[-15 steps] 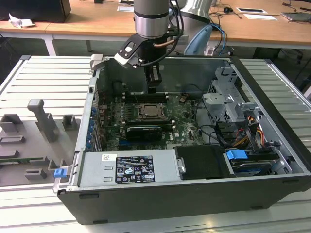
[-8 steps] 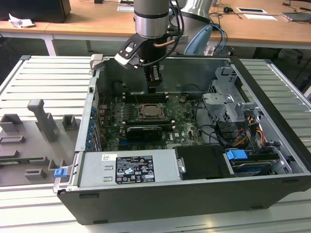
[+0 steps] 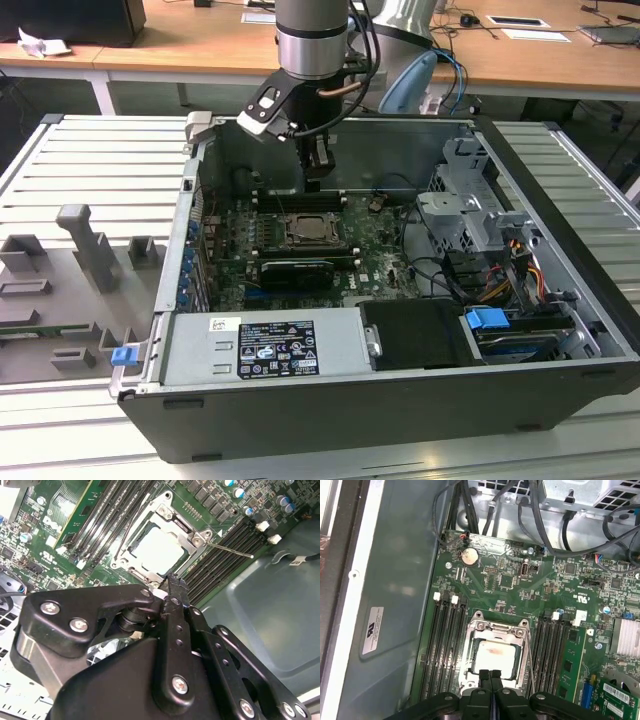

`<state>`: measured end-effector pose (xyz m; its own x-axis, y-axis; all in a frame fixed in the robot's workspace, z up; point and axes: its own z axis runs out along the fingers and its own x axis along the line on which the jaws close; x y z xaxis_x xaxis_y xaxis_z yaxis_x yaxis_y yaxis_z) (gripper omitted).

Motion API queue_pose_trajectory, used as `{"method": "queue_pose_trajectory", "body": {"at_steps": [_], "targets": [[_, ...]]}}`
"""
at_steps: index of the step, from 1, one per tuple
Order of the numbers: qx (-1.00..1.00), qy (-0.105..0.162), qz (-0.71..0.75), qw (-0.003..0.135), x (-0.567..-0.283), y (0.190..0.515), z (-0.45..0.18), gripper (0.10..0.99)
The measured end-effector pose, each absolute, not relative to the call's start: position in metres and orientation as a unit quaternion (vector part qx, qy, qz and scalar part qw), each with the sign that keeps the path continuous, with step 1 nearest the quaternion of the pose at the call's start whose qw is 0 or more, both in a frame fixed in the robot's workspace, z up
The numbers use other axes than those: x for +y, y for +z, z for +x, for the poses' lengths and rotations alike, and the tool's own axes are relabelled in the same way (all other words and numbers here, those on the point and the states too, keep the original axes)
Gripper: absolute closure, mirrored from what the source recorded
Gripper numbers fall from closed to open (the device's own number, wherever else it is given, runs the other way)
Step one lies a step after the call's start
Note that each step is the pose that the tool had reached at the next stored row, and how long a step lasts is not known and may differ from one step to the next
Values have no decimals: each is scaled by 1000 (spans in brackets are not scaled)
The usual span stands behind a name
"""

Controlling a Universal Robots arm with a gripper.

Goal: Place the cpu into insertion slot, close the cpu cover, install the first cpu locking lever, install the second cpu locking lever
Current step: 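Install the first cpu locking lever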

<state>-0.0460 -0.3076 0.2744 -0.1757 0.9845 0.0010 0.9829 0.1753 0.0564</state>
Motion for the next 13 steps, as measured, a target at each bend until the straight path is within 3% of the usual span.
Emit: {"method": "queue_pose_trajectory", "body": {"at_steps": [13], "targets": [[781,22,624,17,-308,274,-46,980]]}}
